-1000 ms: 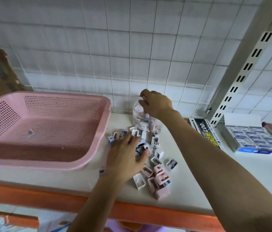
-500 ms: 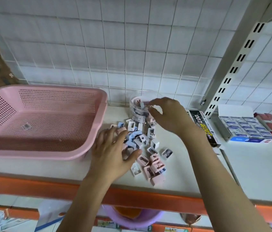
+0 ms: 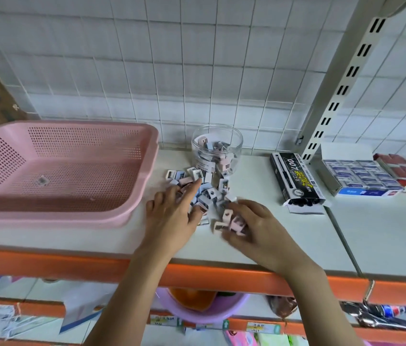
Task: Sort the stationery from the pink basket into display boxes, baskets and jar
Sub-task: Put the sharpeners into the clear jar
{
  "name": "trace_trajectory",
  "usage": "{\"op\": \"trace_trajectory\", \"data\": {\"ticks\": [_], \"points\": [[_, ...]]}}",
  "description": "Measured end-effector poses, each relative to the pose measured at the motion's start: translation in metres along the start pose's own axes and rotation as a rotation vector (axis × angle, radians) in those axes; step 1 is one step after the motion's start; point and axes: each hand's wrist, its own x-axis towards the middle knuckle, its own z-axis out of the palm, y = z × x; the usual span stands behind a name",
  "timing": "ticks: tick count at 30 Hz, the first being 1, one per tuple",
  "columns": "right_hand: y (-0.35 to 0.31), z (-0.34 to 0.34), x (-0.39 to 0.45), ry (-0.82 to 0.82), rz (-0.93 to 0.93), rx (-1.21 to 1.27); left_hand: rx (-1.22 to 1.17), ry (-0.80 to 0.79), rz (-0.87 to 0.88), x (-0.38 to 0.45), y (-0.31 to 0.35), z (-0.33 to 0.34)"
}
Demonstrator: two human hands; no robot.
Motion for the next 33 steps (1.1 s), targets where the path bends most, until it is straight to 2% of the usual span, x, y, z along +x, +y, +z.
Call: {"op": "trace_trajectory", "data": {"ticks": [2, 6, 9, 14, 17, 20, 26, 33], "points": [[0.001, 0.003, 0.004, 0.041, -0.007, -0.051, -0.003, -0.013, 0.021, -0.004, 0.001, -0.002], [0.0, 0.008, 0.011, 0.046, 0.031, -0.14, 0.009, -0.175, -0.014, -0.009, 0.006, -0.006], [0.0, 0.013, 0.015, 0.06, 0.019, -0.23, 0.05, -0.15, 0.024, -0.006, 0.009, -0.007], [0.003, 0.015, 0.023, 0.174, 0.003, -0.307, 0.132, -0.2, 0.073, -0.001, 0.011, -0.002], [0.004, 0.011, 0.028, 0.174, 0.078, -0.32, 0.175, -0.098, 0.122, -0.003, 0.009, -0.002], [0.006, 0.01, 0.031, 0.14, 0.14, -0.336, 0.118, -0.042, 0.153, -0.005, 0.008, 0.0], [0.003, 0.009, 0.03, 0.092, 0.119, -0.362, -0.057, -0.021, 0.233, -0.001, 0.01, -0.002], [-0.002, 0.008, 0.03, 0.112, 0.094, -0.325, -0.221, 0.127, 0.215, 0.007, 0.007, -0.001]]}}
